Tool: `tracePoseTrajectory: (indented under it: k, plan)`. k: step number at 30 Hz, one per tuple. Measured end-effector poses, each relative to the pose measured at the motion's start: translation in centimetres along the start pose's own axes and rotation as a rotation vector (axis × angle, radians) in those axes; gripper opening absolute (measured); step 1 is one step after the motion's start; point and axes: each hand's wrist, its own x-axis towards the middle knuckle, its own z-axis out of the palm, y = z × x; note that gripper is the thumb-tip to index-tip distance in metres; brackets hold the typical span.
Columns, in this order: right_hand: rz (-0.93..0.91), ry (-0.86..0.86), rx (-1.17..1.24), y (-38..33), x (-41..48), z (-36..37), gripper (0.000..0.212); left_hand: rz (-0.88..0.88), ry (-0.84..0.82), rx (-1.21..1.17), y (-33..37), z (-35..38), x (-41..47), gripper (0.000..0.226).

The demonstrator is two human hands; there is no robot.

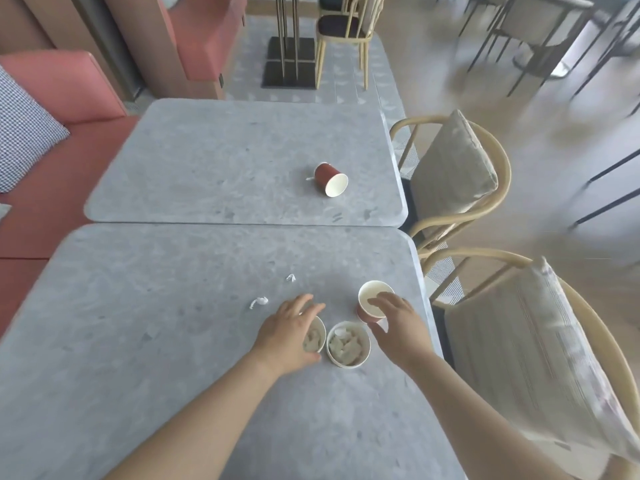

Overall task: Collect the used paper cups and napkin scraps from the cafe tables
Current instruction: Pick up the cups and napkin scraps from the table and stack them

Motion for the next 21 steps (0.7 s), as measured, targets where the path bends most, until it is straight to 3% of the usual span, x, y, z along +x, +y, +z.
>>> tracePoseTrajectory:
  k: [4, 7, 14, 21]
  plan:
    - [0.006, -0.099, -0.051, 0.8, 0.3, 0.4, 0.031, -0.03, -0.101, 0.007, -0.1, 0.5, 0.1, 0.083]
    - [0.023, -0.115, -0.073, 1.2, 0.5, 0.3, 0.021, -0.051, -0.086, -0.027, -0.2, 0.7, -0.3, 0.077]
    - [-0.018, -0.011, 0.005, 0.9, 0.8, -0.6, 0.017, -0.113, 0.103, -0.293, -0.3, -1.1, -1.1, 0.077]
    - [-0.084, 0.067, 0.029, -0.6, 0.3, -1.6, 0.015, -0.18, 0.077, -0.396, -0.7, -2.1, -2.1, 0.079]
